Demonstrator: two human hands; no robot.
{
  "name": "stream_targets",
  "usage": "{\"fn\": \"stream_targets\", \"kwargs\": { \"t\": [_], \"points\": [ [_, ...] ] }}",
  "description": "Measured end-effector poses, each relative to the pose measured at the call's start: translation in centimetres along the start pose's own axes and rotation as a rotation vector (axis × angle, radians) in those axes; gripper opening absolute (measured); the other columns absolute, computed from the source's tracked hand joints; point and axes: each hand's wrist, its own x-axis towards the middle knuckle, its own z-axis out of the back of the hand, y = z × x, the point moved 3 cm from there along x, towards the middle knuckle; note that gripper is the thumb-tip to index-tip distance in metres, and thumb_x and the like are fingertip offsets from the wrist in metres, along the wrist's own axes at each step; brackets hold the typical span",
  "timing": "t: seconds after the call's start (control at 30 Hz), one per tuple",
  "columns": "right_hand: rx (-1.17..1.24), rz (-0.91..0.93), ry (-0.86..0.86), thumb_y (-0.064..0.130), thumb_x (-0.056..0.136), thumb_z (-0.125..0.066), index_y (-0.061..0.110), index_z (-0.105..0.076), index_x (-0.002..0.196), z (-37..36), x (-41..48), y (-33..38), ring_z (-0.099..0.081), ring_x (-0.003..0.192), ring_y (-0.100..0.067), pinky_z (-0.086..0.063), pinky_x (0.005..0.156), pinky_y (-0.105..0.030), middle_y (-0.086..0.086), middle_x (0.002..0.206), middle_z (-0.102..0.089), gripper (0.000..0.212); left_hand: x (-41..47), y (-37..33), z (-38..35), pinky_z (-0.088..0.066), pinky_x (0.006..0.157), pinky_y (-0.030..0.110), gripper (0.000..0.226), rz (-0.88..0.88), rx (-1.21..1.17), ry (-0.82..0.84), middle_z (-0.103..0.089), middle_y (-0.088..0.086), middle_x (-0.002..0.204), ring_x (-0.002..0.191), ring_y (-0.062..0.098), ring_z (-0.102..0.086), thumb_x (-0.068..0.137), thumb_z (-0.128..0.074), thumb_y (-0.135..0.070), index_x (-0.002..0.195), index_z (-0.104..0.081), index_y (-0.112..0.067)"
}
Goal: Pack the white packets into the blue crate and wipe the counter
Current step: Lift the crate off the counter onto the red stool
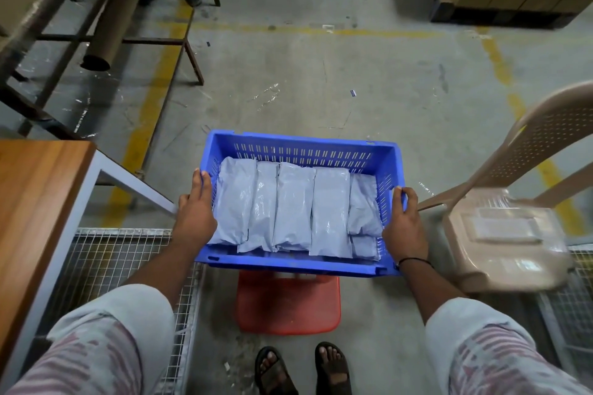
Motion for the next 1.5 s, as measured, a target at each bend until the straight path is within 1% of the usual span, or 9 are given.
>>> {"fn": "stream_targets", "kwargs": {
  "t": [0.2, 0.27, 0.43, 0.57, 0.7, 0.87, 1.13, 1.33, 1.5],
  "points": [
    [-0.008, 0.021, 0.026, -0.011, 0.071, -0.051, 0.004, -0.032, 0.143, -0.1, -0.2, -0.1, -0.058, 0.076, -0.043, -0.050, 0.062, -0.040, -0.017, 0.149, -0.025, 0.076, -0.7, -0.2, 0.0, -0.043, 0.099, 0.046, 0.093, 0.010, 0.031, 0.012, 0.013, -0.002, 0.168, 0.119, 0.041, -0.042, 0.090, -0.054, 0.003, 0.161, 0.003, -0.017],
    [-0.060, 0.029, 0.018, -0.007, 0.070, -0.052, 0.001, -0.033, 0.146, -0.4, -0.1, -0.2, -0.058, 0.079, -0.044, -0.050, 0.068, -0.043, -0.021, 0.151, -0.027, 0.079, -0.8, -0.5, 0.2, -0.043, 0.100, 0.046, 0.094, 0.028, 0.033, 0.028, 0.015, -0.002, 0.167, 0.121, 0.040, -0.042, 0.090, -0.054, 0.002, 0.161, 0.005, -0.017],
    [-0.221, 0.046, 0.056, 0.022, 0.071, -0.032, 0.005, -0.029, 0.155, 0.3, -1.9, 0.7, -0.035, 0.133, -0.044, -0.032, 0.099, -0.058, -0.019, 0.161, -0.023, 0.087, -4.1, -1.2, 0.5, -0.033, 0.113, 0.050, 0.095, 0.065, -0.017, -0.048, 0.006, 0.006, 0.168, 0.137, 0.039, -0.032, 0.081, -0.054, 0.004, 0.161, -0.005, -0.014],
    [-0.187, 0.232, 0.063, 0.022, 0.074, -0.039, 0.009, -0.029, 0.156, 1.1, -4.3, 4.1, -0.024, 0.147, -0.041, -0.026, 0.108, -0.061, -0.016, 0.164, -0.020, 0.083, -11.3, -1.6, 0.0, -0.030, 0.117, 0.053, 0.086, 0.099, -0.130, -0.252, -0.007, 0.013, 0.167, 0.146, 0.040, -0.024, 0.083, -0.055, -0.001, 0.159, -0.017, -0.014],
    [-0.117, 0.394, 0.077, 0.016, 0.079, -0.065, 0.012, -0.032, 0.155, 1.6, -6.8, 8.9, -0.025, 0.147, -0.039, -0.025, 0.109, -0.060, -0.013, 0.162, -0.025, 0.083, -17.1, -0.9, -0.1, -0.030, 0.116, 0.057, 0.085, 0.131, -0.050, -0.243, -0.008, 0.012, 0.168, 0.148, 0.037, -0.023, 0.084, -0.058, -0.013, 0.159, -0.019, -0.013],
    [-0.079, 0.683, 0.112, 0.019, 0.082, -0.063, 0.012, -0.039, 0.150, 3.0, -9.7, 15.2, -0.032, 0.143, -0.039, -0.030, 0.105, -0.055, -0.014, 0.157, -0.035, 0.073, -23.4, -2.1, 2.8, -0.030, 0.116, 0.055, 0.071, 0.200, -0.099, -0.354, -0.012, 0.004, 0.168, 0.147, 0.033, -0.025, 0.094, -0.053, -0.018, 0.158, -0.024, -0.021],
    [0.072, 1.149, 0.253, 0.033, 0.088, -0.043, 0.015, -0.036, 0.152, 4.4, -24.4, 27.9, -0.032, 0.140, -0.039, -0.034, 0.107, -0.059, -0.015, 0.155, -0.037, 0.067, -41.1, 0.4, 3.2, -0.031, 0.117, 0.047, 0.068, 0.567, -0.195, -0.560, -0.014, -0.004, 0.167, 0.149, 0.025, -0.023, 0.098, -0.048, -0.032, 0.159, -0.017, -0.029],
    [0.176, 1.629, 0.351, 0.038, 0.101, -0.038, 0.019, -0.006, 0.161, 6.0, -42.3, 33.2, -0.003, 0.154, -0.032, -0.016, 0.119, -0.057, -0.009, 0.168, -0.001, 0.070, -59.0, 3.8, 3.0, -0.026, 0.120, 0.043, 0.072, 0.948, -0.161, -0.735, -0.027, 0.005, 0.164, 0.147, 0.026, -0.029, 0.096, -0.058, -0.032, 0.159, -0.026, -0.019],
    [0.272, 1.874, 0.507, 0.042, 0.102, -0.044, 0.022, 0.001, 0.161, 7.1, -56.1, 33.5, -0.006, 0.153, -0.032, -0.026, 0.119, -0.053, -0.008, 0.168, 0.006, 0.076, -74.1, 6.0, 1.2, -0.035, 0.115, 0.046, 0.072, 1.242, -0.167, -0.893, -0.037, 0.004, 0.159, 0.142, 0.029, -0.037, 0.094, -0.061, -0.037, 0.158, -0.030, -0.021]
  ]
}}
